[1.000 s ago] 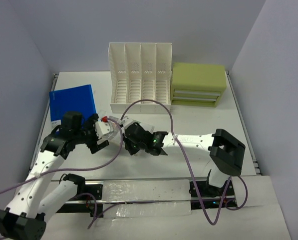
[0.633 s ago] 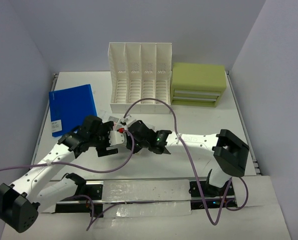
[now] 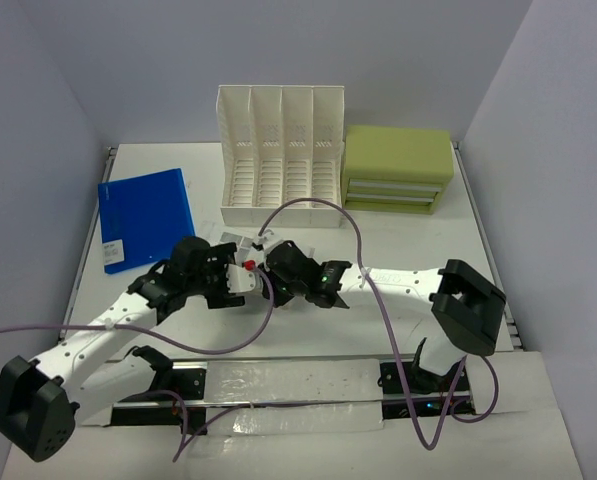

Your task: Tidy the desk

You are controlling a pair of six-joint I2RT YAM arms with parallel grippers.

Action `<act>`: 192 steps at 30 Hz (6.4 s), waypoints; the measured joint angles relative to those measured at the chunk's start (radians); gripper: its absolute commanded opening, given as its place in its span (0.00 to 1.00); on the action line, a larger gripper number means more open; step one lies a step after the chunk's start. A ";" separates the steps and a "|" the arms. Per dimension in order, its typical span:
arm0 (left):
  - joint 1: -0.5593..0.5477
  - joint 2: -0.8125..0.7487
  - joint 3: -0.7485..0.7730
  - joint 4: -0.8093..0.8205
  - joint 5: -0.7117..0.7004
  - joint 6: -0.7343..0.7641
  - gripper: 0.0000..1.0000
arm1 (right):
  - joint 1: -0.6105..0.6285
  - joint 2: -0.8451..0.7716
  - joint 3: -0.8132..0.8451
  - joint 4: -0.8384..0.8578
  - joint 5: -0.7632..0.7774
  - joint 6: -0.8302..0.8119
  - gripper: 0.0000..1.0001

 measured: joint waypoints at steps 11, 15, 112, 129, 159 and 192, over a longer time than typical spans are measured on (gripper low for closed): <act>0.034 -0.053 0.058 -0.285 0.138 0.086 0.99 | 0.000 -0.040 0.000 0.063 -0.021 -0.001 0.00; 0.053 -0.087 0.058 -0.287 0.155 0.080 0.99 | -0.005 -0.040 -0.001 0.068 -0.025 -0.004 0.00; -0.080 0.447 0.804 0.931 -0.915 -0.646 0.00 | -0.130 -0.755 -0.063 -0.209 0.544 0.098 0.65; -0.158 0.655 0.857 1.180 -0.830 -0.495 0.00 | -0.142 -0.704 -0.063 -0.226 0.575 0.103 0.65; -0.043 0.803 0.701 1.233 -0.709 -0.687 0.00 | -0.158 -0.739 -0.100 -0.234 0.592 0.120 0.65; -0.013 0.873 0.710 1.047 -0.518 -0.825 0.43 | -0.175 -0.765 -0.159 -0.235 0.592 0.120 0.65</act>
